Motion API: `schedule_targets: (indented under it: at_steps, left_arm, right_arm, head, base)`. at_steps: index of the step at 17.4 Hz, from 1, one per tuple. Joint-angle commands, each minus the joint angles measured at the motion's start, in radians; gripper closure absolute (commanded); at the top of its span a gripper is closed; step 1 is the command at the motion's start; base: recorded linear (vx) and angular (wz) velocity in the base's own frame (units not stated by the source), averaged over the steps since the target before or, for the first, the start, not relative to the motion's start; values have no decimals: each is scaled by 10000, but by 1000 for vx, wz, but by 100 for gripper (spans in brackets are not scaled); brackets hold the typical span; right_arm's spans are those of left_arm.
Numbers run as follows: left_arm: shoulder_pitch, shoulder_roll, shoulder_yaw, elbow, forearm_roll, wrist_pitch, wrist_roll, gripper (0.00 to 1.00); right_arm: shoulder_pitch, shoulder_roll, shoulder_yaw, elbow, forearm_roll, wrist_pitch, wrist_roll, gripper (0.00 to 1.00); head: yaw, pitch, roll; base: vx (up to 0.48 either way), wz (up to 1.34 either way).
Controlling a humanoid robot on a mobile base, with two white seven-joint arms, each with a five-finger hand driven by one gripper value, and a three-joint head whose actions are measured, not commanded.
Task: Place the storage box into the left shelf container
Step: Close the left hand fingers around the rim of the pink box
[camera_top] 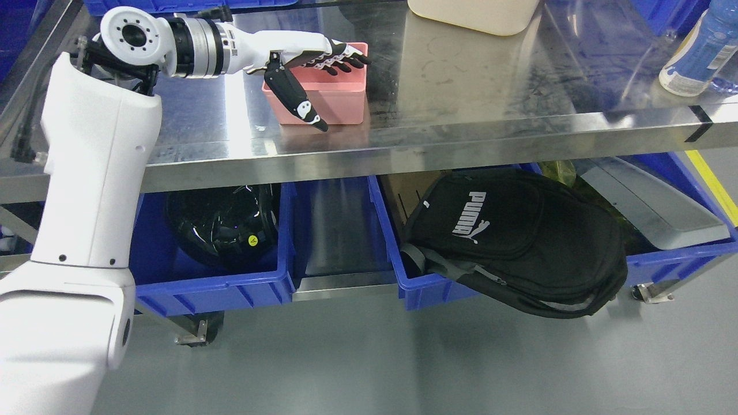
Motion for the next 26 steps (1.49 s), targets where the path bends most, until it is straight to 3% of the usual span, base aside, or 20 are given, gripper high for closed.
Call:
schedule_targets:
  at_steps: [1, 3, 8, 14, 17, 21, 23, 26]
  left_arm:
    - [-257, 362, -658, 790, -260, 2, -78, 9]
    - [-257, 777, -338, 133, -199, 17, -78, 9]
    - [-150, 809, 217, -1097, -152, 569, -63, 9]
    - [-28, 1192, 4, -1374, -152, 907, -63, 9]
    - [769, 1117, -289, -1359, -305, 922, -47, 11]
    - [848, 749, -136, -1008, -857, 907, -17, 15]
    - [848, 442, 62, -822, -919, 831, -32, 26]
    - [848, 74, 904, -654, -919, 327, -47, 56]
  right_arm:
    - [92, -174, -46, -175, 15, -5, 4, 0]
    - [92, -174, -46, -175, 15, -5, 4, 0]
    - [92, -174, -46, -175, 15, -5, 4, 0]
    - [92, -174, -46, -175, 15, -5, 4, 0]
    - [92, -174, -46, -175, 15, -5, 4, 0]
    - [92, -174, -46, -175, 15, -5, 4, 0]
    - [92, -174, -46, -175, 15, -5, 4, 0]
    - [92, -174, -46, -175, 15, -5, 4, 0]
  head:
    - [0, 0, 0]
    - [0, 0, 0]
    - [0, -1, 0]
    - [0, -1, 0]
    - [0, -1, 0]
    - [0, -2, 0]
    - [0, -1, 0]
    - [0, -1, 0]
  base:
    - [0, 0]
    - [0, 0]
    - [0, 0]
    - [0, 0]
    - [0, 0]
    - [0, 0]
    - [0, 0]
    - [0, 0]
